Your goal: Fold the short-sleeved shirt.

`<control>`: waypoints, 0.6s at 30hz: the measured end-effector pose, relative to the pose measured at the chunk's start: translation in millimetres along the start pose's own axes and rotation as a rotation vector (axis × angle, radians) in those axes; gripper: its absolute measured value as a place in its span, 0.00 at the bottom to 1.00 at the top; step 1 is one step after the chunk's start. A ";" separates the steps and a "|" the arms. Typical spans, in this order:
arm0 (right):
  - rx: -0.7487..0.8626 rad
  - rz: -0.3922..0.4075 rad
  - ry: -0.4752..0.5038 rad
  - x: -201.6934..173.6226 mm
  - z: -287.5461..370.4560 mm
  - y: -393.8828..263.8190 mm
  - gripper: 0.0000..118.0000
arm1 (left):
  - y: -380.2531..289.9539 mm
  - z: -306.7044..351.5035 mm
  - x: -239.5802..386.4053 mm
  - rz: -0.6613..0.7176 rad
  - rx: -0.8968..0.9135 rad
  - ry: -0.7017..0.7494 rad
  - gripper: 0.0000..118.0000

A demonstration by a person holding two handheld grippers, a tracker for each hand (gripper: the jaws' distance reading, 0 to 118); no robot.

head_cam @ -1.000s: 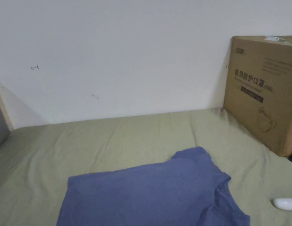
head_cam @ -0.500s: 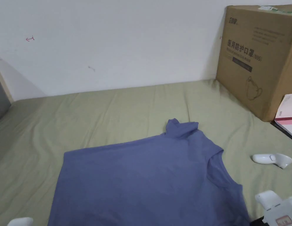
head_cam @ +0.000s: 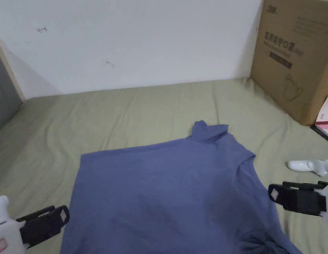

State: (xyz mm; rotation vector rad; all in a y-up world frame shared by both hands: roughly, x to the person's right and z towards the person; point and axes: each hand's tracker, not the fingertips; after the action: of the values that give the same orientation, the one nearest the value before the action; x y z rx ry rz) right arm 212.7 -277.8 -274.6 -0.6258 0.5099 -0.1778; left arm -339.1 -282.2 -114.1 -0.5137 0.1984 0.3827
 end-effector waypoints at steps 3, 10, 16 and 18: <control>0.119 -0.075 -0.010 -17.1 3.8 -2.9 0.03 | -0.7 14.2 8.8 0.047 0.121 -0.028 0.11; 0.074 -0.150 0.072 -12.5 -11.1 7.3 0.00 | 17.5 -9.0 -2.5 0.014 -0.191 0.081 0.01; 0.011 -0.099 0.079 -12.4 -23.4 4.3 0.00 | -25.5 -74.0 -46.2 0.027 -0.655 0.159 0.24; -0.003 -0.101 0.084 -12.3 -27.5 2.3 0.00 | -42.3 -85.4 -51.3 0.013 -0.687 0.201 0.85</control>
State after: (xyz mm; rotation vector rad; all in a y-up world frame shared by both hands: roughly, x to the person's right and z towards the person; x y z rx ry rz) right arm 188.2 -286.3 -290.1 -0.6498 0.5598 -0.2995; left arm -376.4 -375.6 -154.2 -1.2306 0.2636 0.4089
